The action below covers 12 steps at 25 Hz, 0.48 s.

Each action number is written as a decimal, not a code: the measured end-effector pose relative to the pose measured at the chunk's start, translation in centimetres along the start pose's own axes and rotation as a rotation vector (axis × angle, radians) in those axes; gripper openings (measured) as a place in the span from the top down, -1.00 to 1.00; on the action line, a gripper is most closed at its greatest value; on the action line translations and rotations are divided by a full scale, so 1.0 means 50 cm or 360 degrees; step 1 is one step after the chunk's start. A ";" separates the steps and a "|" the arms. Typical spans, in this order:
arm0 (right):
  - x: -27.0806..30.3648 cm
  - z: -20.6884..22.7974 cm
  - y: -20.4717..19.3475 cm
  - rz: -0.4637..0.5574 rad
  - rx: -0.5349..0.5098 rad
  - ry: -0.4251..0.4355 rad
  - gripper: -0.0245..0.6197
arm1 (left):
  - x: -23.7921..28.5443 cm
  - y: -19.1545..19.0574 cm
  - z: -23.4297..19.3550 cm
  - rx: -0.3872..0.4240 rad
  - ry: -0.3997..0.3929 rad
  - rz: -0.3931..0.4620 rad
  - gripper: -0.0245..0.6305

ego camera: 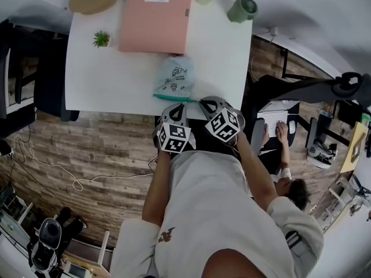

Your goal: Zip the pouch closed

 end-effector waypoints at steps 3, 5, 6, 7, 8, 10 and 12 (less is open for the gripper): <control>0.002 0.001 0.000 -0.0009 0.0018 -0.0020 0.91 | -0.004 0.000 -0.013 0.0014 -0.0008 -0.0004 0.93; 0.003 0.003 -0.001 -0.0017 0.0030 -0.0038 0.91 | -0.008 -0.001 -0.026 0.0007 0.0004 -0.0004 0.93; 0.002 0.004 -0.001 -0.0020 0.0037 -0.0046 0.91 | -0.010 -0.002 -0.031 0.0005 0.0008 -0.0004 0.93; 0.002 0.004 -0.002 -0.0024 0.0042 -0.0052 0.91 | -0.012 -0.002 -0.036 0.0006 0.0009 -0.0004 0.93; 0.001 0.004 -0.002 -0.0026 0.0047 -0.0058 0.91 | -0.014 -0.003 -0.039 0.0009 0.0010 -0.0005 0.93; 0.001 0.004 -0.003 -0.0031 0.0055 -0.0069 0.91 | -0.017 -0.003 -0.046 0.0011 0.0014 -0.0007 0.93; 0.002 0.004 -0.002 -0.0036 0.0064 -0.0080 0.91 | -0.020 -0.004 -0.053 0.0003 0.0018 -0.0009 0.93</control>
Point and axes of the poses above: the fingertips, and each gripper's own axes: x forward along the fingers, z to its right, y out of its top, the point moved 3 cm from there along -x, backward along the fingers, and after that the axes turned 8 degrees about z, right-handed, at the moved point
